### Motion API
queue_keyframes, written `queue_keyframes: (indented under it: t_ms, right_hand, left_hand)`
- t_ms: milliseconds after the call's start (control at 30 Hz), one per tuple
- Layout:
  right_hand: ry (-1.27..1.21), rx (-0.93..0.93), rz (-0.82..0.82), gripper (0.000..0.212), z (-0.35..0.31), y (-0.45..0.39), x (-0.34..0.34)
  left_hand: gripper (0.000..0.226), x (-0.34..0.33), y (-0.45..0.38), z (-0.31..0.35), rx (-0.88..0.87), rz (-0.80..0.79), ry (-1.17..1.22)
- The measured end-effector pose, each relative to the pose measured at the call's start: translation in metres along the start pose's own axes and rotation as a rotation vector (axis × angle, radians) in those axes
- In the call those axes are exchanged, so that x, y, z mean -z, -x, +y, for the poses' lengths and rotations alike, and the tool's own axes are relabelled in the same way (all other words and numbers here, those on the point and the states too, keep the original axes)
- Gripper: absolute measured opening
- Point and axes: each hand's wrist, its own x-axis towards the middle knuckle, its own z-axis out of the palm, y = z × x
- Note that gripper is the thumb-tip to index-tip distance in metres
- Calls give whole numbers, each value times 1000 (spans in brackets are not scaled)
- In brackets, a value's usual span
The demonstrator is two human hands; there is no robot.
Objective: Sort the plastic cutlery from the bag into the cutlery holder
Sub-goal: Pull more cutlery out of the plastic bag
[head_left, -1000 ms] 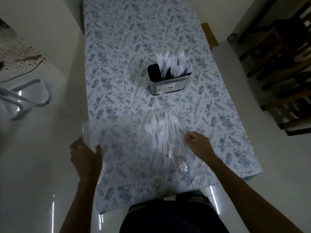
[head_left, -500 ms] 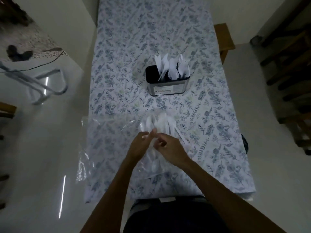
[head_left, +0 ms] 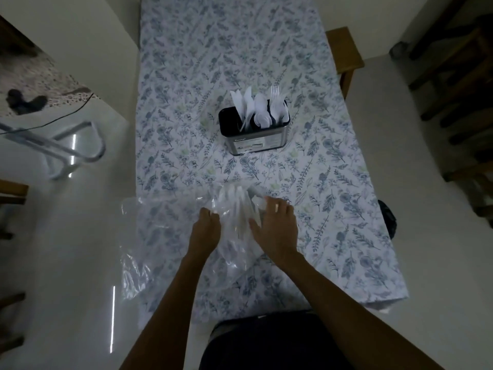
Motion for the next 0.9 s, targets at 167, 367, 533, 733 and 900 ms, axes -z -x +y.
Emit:
queue_keyframes:
  t_ms: [167,367,533,733,900]
  right_hand:
    - [143,-130,-215,107,-36,-3,-20]
    - [262,-165,-311,127,-53,-11,-34]
    - [231,-239,-359,135,-69,-8,-42]
    - [174,-320,-347,132,-75,-9,-49]
    - [279,-335,-313,122,-84,-4,-61]
  left_hand:
    - [11,8,4,-2,-6,31,129]
    - [24,12,6,-28,-333,68,214]
    - [26,20,-1,-36,-364,-33,207]
    - [19,23,-1,-27,-131,-143,347]
    - [22,25,0,-30,-132,-194,332]
